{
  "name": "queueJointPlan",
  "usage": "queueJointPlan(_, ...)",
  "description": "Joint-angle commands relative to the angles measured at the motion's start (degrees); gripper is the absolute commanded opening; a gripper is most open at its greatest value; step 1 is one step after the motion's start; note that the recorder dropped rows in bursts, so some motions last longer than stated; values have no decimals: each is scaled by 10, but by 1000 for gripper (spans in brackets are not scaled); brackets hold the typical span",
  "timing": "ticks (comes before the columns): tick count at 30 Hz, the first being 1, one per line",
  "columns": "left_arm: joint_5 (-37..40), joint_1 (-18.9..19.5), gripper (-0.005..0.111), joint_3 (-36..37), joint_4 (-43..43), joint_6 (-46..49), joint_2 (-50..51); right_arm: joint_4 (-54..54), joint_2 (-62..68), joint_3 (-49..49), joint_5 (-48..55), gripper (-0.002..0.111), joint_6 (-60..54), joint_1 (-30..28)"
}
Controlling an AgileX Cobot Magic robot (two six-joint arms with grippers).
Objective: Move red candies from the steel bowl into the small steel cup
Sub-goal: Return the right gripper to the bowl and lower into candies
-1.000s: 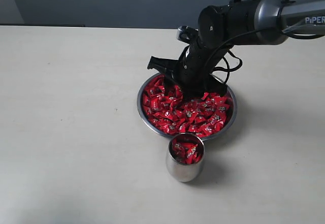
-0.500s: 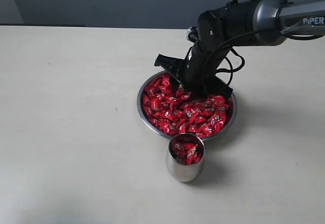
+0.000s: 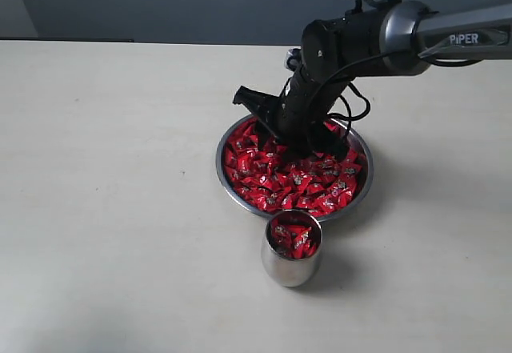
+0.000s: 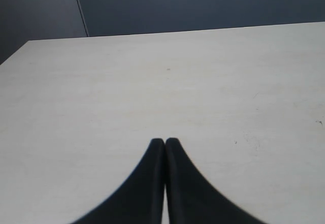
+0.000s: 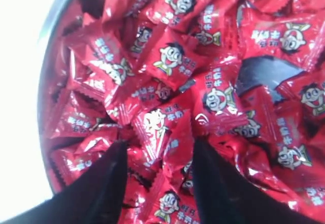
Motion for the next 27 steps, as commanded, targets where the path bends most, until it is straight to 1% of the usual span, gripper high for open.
queueJointPlan(1,-6,1,0,1,1,-1,-3,-2,15,-3,5,40,-11,-3)
queueJointPlan(5,-6,1,0,1,1,-1,-3,-3,20,-2,5,40,-11,-3)
queueJointPlan(7,-6,1,0,1,1,-1,-3,-8,21,-2,5,38,-11,-3)
queueJointPlan(8,-6,1,0,1,1,-1,-3,-11,21,-2,5,34,-11,-3)
queueJointPlan(10,-6,1,0,1,1,-1,-3,-12,21,-2,6,23,-11,-3)
queueJointPlan(12,-6,1,0,1,1,-1,-3,-13,21,-2,6,9,-18,-3)
queueJointPlan(14,-6,1,0,1,1,-1,-3,-14,21,-2,6,-1,-23,-3)
queueJointPlan(21,-6,1,0,1,1,-1,-3,-22,11,-2,2,-1,-28,-3)
queueJointPlan(27,-6,1,0,1,1,-1,-3,-72,-28,-2,-8,-1,-28,-3)
